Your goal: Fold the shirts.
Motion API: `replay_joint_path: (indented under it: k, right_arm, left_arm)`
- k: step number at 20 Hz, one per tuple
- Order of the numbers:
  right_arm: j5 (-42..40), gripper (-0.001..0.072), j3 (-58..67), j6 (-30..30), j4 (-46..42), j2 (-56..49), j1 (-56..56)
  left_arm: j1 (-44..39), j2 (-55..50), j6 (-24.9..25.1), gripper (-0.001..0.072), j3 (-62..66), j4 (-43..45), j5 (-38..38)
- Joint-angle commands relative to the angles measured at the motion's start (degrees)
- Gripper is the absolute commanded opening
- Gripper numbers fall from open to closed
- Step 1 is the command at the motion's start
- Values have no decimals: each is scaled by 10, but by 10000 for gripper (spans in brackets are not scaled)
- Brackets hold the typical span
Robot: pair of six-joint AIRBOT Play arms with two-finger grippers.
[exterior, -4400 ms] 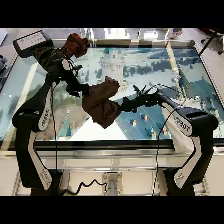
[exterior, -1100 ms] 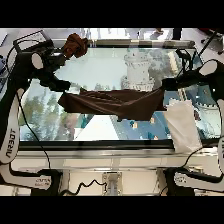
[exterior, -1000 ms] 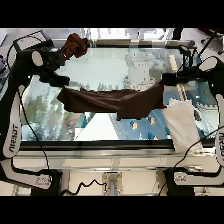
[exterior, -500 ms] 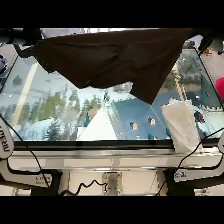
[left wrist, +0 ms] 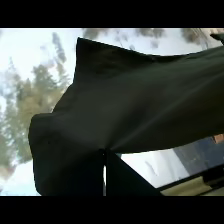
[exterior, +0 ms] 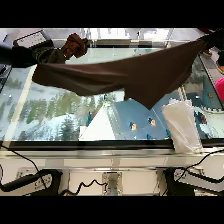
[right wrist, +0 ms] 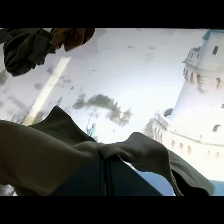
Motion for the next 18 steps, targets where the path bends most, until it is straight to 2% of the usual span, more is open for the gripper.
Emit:
replay_joint_path:
  k: [1, 5, 10, 12, 15, 18]
  right_arm:
    - [83, 34, -11, 38, -27, 34, -1]
    - [80, 34, -33, 37, 5, 56, -1]
    - [64, 34, -35, 31, 11, 61, 25]
    - [25, 34, -35, 12, 5, 61, 58]
    - [-48, 34, -35, 7, -80, 55, 97]
    - [-28, 34, -35, 32, -91, 14, 98]
  left_arm:
    - [0, 26, 3, 9, -4, -20, -79]
    - [0, 27, -2, 9, -4, -21, -69]
    - [0, 27, -3, 9, -4, -28, -5]
    - [0, 28, -2, 9, -4, -29, 47]
    - [0, 27, -3, 8, -4, -18, 173]
    - [0, 15, -4, 7, -4, 16, 198]
